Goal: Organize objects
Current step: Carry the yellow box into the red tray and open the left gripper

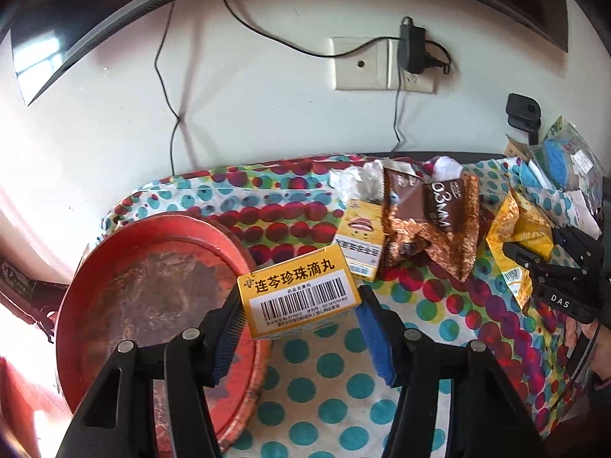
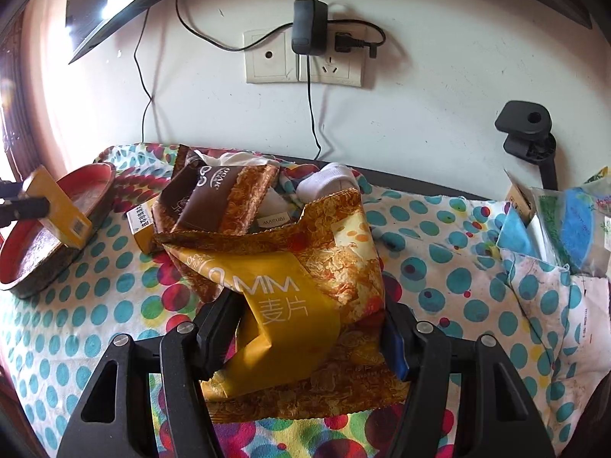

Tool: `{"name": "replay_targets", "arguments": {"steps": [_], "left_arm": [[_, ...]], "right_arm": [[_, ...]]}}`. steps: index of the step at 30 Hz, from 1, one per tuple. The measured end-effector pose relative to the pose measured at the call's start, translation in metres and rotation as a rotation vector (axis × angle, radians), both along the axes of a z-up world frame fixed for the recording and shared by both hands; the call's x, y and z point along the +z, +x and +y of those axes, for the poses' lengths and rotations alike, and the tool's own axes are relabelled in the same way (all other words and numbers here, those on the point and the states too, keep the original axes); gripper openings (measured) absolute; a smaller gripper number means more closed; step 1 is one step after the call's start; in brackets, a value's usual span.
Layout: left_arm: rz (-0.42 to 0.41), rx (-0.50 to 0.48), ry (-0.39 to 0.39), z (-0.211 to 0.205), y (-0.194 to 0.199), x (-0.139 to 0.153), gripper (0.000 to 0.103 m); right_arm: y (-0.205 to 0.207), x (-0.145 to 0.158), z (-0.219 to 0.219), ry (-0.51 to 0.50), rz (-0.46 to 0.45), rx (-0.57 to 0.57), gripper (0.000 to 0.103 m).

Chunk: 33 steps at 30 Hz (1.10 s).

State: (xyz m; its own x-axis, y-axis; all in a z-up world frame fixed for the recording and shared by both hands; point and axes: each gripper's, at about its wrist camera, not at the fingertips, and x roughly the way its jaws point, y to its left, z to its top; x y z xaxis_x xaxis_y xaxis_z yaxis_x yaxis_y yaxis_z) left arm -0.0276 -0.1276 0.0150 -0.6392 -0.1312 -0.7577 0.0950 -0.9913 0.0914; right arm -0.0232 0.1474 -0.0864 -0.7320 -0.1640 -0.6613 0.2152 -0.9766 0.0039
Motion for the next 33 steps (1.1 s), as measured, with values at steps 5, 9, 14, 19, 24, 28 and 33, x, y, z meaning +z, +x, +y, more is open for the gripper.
{"name": "replay_targets", "arguments": {"steps": [5,9,14,19,24,28,33], "left_arm": [[0.028,0.104,-0.033,-0.053,0.005,0.017,0.059],[0.036,0.193,-0.034,-0.104,0.006,0.019,0.059],[0.008,0.294,-0.036,-0.163,-0.006,0.003,0.059],[0.011,0.363,0.003,-0.211,-0.013,-0.015,0.059],[0.010,0.398,0.001,-0.236,-0.020,-0.027,0.059],[-0.011,0.412,0.001,-0.245,-0.025,-0.037,0.059],[-0.015,0.424,0.004,-0.251,-0.024,-0.043,0.061]], "right_arm": [[-0.002,-0.007,0.006,-0.020,-0.013,-0.039,0.062],[-0.006,-0.011,0.009,-0.031,-0.029,-0.058,0.062],[-0.007,-0.012,0.011,-0.028,-0.033,-0.070,0.062],[-0.009,-0.013,0.010,-0.018,-0.041,-0.072,0.062],[-0.010,-0.013,0.009,-0.005,-0.044,-0.076,0.062],[-0.009,-0.012,0.008,0.003,-0.041,-0.075,0.062],[-0.008,-0.013,0.007,0.005,-0.041,-0.077,0.062]]}}
